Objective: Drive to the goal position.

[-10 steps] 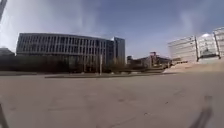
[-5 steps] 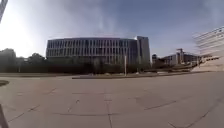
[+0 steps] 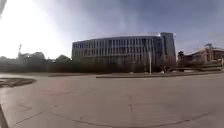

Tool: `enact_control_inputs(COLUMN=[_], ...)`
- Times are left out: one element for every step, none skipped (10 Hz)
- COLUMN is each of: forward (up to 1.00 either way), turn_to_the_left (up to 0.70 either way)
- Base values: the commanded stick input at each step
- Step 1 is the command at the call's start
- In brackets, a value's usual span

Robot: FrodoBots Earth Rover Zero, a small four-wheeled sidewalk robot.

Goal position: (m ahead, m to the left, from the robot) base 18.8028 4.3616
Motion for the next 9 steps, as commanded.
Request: enact_control_inputs(forward=[0.7, 0.7, 0.7, 0.7, 0.7, 0.7, 0.7, 0.7, 0.7], turn_to_the_left=[0.0, 0.0, 0.0, 0.0, 0.0, 0.0, 0.0, 0.0, 0.0])
